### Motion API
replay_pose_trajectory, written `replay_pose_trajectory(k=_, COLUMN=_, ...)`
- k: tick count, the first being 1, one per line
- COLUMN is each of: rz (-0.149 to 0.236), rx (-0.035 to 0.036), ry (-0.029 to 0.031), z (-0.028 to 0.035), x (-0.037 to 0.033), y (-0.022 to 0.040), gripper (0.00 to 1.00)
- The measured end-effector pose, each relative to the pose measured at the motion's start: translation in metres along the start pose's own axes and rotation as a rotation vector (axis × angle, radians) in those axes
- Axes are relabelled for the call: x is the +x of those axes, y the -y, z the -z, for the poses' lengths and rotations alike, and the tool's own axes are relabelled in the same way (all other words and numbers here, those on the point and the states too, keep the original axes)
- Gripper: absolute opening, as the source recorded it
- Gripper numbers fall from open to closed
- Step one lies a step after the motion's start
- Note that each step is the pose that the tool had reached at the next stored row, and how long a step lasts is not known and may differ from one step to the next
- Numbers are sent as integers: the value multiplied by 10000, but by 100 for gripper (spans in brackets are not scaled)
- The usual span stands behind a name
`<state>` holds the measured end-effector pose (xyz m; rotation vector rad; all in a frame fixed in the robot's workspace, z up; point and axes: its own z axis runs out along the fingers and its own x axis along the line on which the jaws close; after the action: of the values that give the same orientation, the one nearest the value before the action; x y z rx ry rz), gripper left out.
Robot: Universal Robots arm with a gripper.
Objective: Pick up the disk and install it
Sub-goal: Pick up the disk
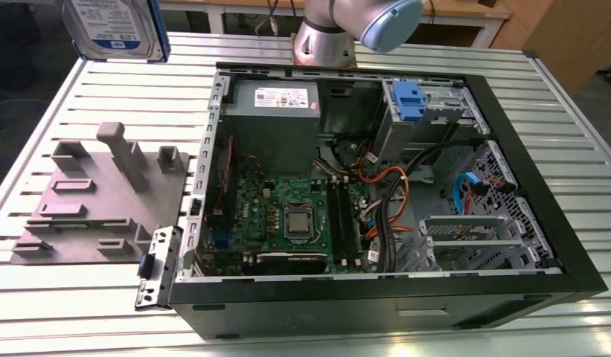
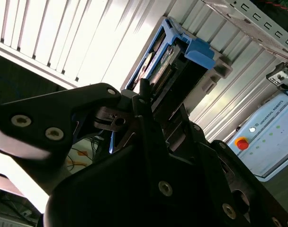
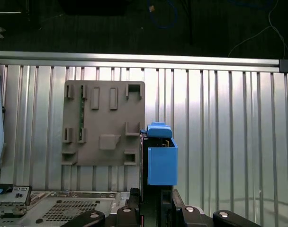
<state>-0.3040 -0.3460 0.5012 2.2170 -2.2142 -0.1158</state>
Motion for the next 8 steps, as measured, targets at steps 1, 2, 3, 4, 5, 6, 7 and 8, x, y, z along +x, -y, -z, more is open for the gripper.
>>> replay_pose_trajectory(k=1, rz=0, rx=0, ry=0, z=1, x=0, y=21, gripper=35)
replay_pose_trajectory(k=2, rz=0, rx=0, ry=0, z=2, x=0, y=43, gripper=35)
replay_pose_trajectory(k=3, rz=0, rx=0, ry=0, z=3, x=0, y=66, gripper=35)
replay_pose_trajectory(k=4, rz=0, rx=0, ry=1, z=5, x=0, y=89, gripper=35)
replay_pose_trajectory(k=5, rz=0, rx=-1, ry=0, z=6, x=0, y=115, gripper=35)
replay_pose_trajectory(k=6, rz=0, rx=-1, ry=0, z=8, x=0, y=140, gripper=35)
replay_pose_trajectory(k=7, rz=0, rx=-2, ry=0, z=9, x=0, y=164, gripper=35)
replay_pose_trajectory(k=8, rz=0, rx=-3, ry=0, z=11, x=0, y=187, gripper=35)
